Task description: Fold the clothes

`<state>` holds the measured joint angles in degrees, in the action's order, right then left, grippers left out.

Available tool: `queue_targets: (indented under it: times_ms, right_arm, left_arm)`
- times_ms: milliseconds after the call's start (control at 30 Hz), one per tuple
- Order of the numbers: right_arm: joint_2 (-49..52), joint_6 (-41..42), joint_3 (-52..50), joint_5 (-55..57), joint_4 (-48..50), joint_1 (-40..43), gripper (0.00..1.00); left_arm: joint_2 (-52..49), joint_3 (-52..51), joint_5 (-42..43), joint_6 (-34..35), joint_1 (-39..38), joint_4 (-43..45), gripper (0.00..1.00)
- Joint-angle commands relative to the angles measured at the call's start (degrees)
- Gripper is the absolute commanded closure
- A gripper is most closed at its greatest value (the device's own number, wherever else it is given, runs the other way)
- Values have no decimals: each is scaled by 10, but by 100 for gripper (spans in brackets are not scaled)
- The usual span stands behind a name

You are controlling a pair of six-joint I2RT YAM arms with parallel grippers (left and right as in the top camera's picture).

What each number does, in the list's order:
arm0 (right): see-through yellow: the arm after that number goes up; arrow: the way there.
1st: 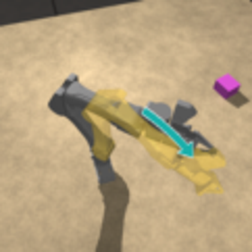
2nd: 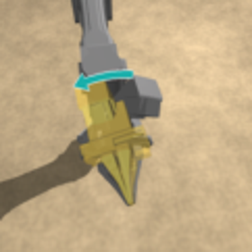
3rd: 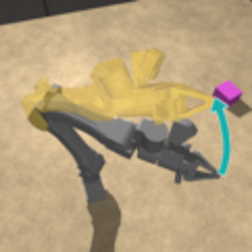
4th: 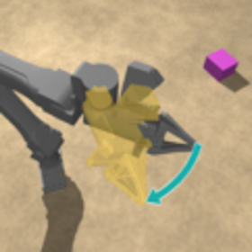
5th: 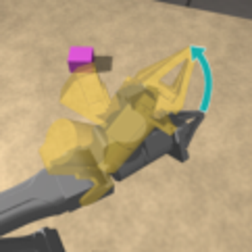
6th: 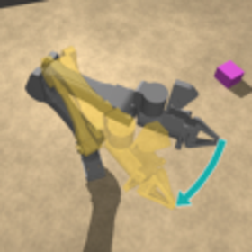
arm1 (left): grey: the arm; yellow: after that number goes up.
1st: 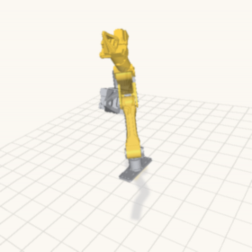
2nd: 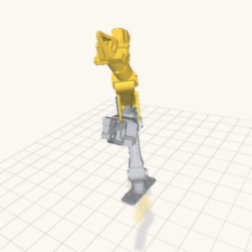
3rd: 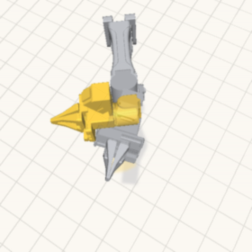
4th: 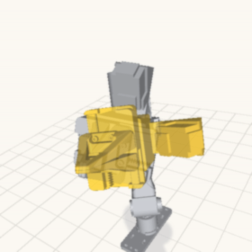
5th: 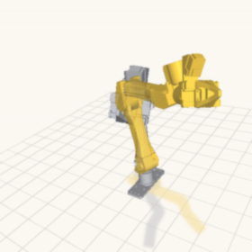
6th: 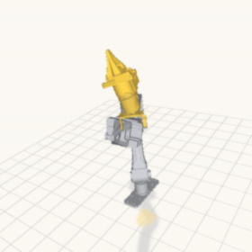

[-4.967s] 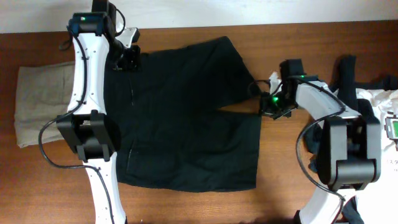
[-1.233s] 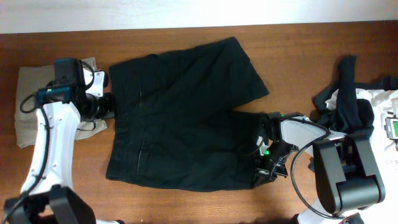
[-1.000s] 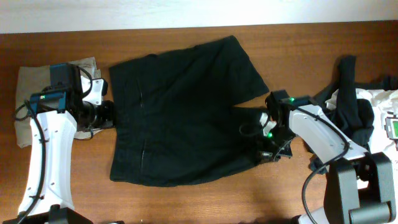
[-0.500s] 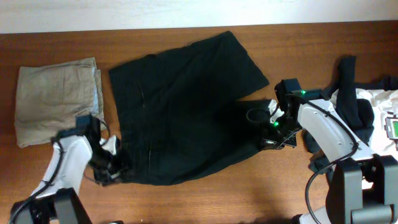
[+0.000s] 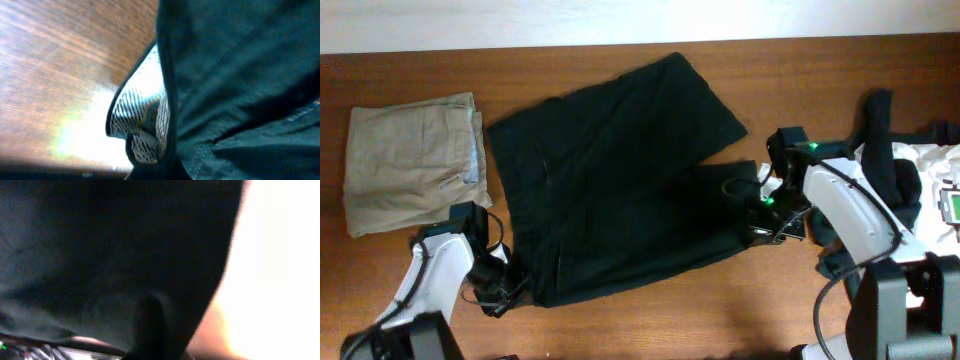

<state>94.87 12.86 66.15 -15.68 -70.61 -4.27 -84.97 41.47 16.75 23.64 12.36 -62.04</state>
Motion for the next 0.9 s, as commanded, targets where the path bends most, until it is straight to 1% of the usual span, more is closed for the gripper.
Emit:
queue_targets:
  times_ms: [0, 33, 100, 167, 233, 267, 300, 400, 433, 500, 567, 600, 633, 667, 700, 733, 767, 800, 833, 867]
  right_arm:
    - [-78, -6, 68, 61, -73, 6, 96]
    - [-101, -5, 90, 61, -90, 6, 96]
    - [-145, 3, 154, 56, -102, 6, 96]
    - [-157, 23, 256, 57, -98, 6, 96]
    - [-151, 27, 288, 57, -61, 6, 96]
    - [-146, 35, 289, 59, -16, 6, 96]
    - [-125, 42, 289, 60, 38, 6, 96]
    - [-35, 42, 289, 61, 175, 6, 96]
    - [8, 42, 289, 61, 243, 6, 96]
    - [72, 42, 289, 46, 344, 6, 96]
    - [153, 42, 289, 7, 479, 6, 96]
    - [183, 43, 289, -8, 523, 5, 96]
    - [213, 76, 289, -13, 558, 5, 96]
    - [234, 91, 289, -20, 581, 5, 96]
    - [246, 91, 289, -22, 591, 5, 77]
    - [254, 91, 289, -21, 583, 6, 8]
    - [254, 86, 289, -21, 562, 11, 2]
    - [249, 86, 289, -21, 535, 22, 1]
    - [244, 84, 290, -24, 503, 35, 1]
    - [236, 72, 290, -51, 460, 54, 1]
  left_arm:
    - [97, 98, -2, -29, 2, -86, 100]
    - [119, 126, -15, -29, 2, -107, 99]
    - [169, 214, -68, -29, 2, -153, 100]
    - [185, 306, -121, -30, 2, -185, 99]
    - [184, 330, -132, -40, 2, -179, 99]
    - [183, 332, -141, -40, 2, -166, 100]
    - [176, 332, -162, -41, 2, -117, 99]
    - [120, 332, -162, -54, 2, -14, 100]
    - [90, 332, -161, -56, 2, 10, 100]
    - [22, 332, -161, -78, 0, 80, 100]
    - [-65, 332, -161, -79, 0, 193, 100]
    - [-100, 332, -161, -79, 0, 243, 100]
    - [-127, 332, -161, -79, 0, 287, 100]
    - [-153, 332, -161, -79, 0, 327, 99]
    - [-166, 332, -161, -78, 0, 341, 92]
    - [-182, 332, -162, -72, 1, 351, 40]
    - [-186, 332, -162, -72, 2, 350, 5]
    - [-185, 333, -164, -72, 5, 343, 1]
    - [-183, 338, -164, -72, 9, 329, 1]
    - [-179, 350, -160, -72, 14, 297, 1]
